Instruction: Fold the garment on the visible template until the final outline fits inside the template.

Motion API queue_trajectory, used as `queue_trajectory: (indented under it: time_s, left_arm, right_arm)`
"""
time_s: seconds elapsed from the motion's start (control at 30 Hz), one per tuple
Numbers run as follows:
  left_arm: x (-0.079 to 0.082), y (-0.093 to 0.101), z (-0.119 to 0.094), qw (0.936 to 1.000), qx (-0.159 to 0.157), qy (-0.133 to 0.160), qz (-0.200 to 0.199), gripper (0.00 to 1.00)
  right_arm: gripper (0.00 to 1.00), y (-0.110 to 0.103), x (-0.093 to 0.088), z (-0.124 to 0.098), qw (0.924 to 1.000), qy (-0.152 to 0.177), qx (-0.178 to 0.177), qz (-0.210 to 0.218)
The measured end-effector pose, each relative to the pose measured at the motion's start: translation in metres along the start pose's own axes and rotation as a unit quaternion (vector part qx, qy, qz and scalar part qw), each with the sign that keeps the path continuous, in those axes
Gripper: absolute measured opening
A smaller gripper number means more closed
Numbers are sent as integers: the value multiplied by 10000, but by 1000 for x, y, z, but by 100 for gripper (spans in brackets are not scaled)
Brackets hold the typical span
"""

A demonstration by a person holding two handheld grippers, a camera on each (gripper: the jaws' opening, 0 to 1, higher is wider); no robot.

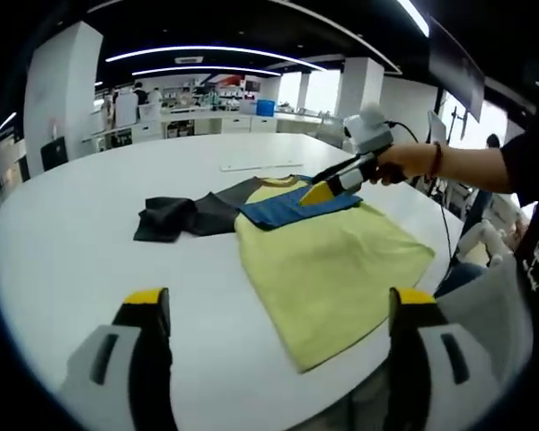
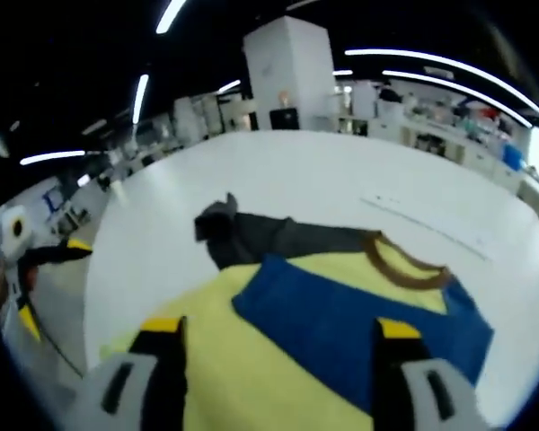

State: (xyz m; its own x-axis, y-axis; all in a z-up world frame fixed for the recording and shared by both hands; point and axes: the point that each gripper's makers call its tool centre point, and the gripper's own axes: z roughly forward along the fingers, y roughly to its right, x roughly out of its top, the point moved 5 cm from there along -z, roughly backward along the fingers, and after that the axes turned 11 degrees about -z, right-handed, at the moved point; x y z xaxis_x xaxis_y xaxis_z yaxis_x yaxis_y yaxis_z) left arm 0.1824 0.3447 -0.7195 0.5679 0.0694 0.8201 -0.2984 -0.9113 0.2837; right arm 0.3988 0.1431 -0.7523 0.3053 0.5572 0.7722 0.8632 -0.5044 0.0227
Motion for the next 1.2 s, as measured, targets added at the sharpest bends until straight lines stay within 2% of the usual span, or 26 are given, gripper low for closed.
queue_trajectory:
  time_s: [0.23, 0.4, 0.57, 0.83, 1.0, 1.2]
  left_arm:
    - [0, 0, 2, 10000, -12, -21, 41, 99]
    - [1, 4, 5, 10000, -52, -48, 58, 99]
    - [2, 3, 6, 9999, -78, -66, 90, 99]
    - [1, 3, 9, 9998, -92, -120, 102, 99]
    - [2, 5, 11, 9998, -95, -119, 105, 99]
    - [2, 4, 10, 9998, -81, -143, 102, 99]
  right_arm:
    - [83, 30, -22, -23, 9993, -81, -358, 70]
    - [82, 47, -34, -40, 9979, -52, -569, 290]
    - [77, 64, -48, -54, 9963, -61, -761, 394]
    - [51, 79, -71, -74, 9932, -84, -1095, 386]
    - [42, 94, -86, -82, 9916, -150, -1232, 371]
    - [29, 100, -104, -89, 9898, -325, -1328, 407]
